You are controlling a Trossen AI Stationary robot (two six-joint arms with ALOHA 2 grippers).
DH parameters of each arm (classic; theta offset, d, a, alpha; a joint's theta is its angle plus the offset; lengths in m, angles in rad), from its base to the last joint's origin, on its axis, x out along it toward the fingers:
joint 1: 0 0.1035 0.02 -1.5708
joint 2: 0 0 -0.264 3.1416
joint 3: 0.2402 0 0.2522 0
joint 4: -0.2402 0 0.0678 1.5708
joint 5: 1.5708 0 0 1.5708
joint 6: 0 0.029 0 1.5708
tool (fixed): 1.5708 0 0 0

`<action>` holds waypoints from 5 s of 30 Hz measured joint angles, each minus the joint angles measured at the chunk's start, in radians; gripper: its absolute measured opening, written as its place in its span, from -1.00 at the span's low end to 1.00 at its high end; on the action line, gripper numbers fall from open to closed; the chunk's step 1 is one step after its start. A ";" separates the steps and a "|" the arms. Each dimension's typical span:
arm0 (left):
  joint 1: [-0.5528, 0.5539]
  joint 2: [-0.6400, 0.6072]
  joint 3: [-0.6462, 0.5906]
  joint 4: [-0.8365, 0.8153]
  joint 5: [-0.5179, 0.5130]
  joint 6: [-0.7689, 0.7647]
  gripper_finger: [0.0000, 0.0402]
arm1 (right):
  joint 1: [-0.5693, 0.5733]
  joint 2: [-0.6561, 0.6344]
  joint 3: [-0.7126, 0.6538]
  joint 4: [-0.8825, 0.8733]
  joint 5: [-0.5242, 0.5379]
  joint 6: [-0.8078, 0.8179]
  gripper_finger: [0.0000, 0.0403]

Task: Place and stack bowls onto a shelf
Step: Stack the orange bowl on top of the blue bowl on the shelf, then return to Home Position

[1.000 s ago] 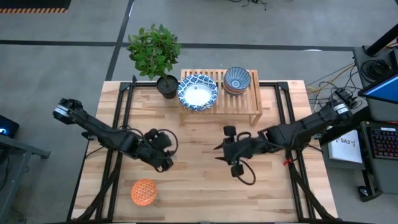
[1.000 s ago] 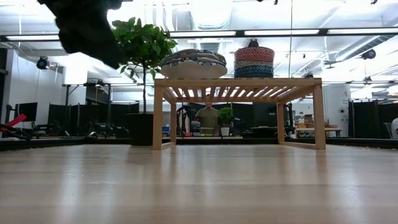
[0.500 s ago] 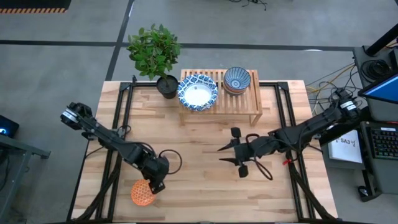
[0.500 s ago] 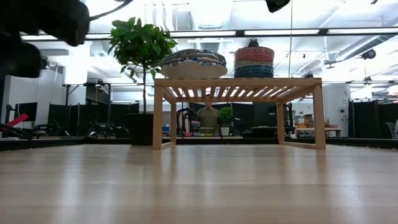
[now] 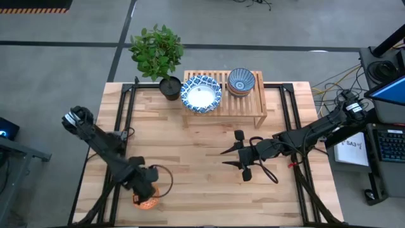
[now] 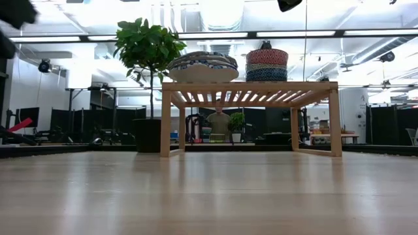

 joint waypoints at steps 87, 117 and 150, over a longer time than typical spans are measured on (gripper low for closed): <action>0.906 0.429 1.118 0.258 -0.363 0.895 -1.00 | 0.051 -0.428 -0.023 -0.602 -0.064 0.016 -0.26; 1.053 0.609 1.282 0.477 -0.427 0.848 -1.00 | 0.050 -0.485 -0.066 -0.601 -0.060 0.026 -0.26; 1.007 0.608 1.282 0.433 -0.400 1.013 -0.91 | 0.050 -0.491 -0.085 -0.594 -0.052 -0.002 -0.26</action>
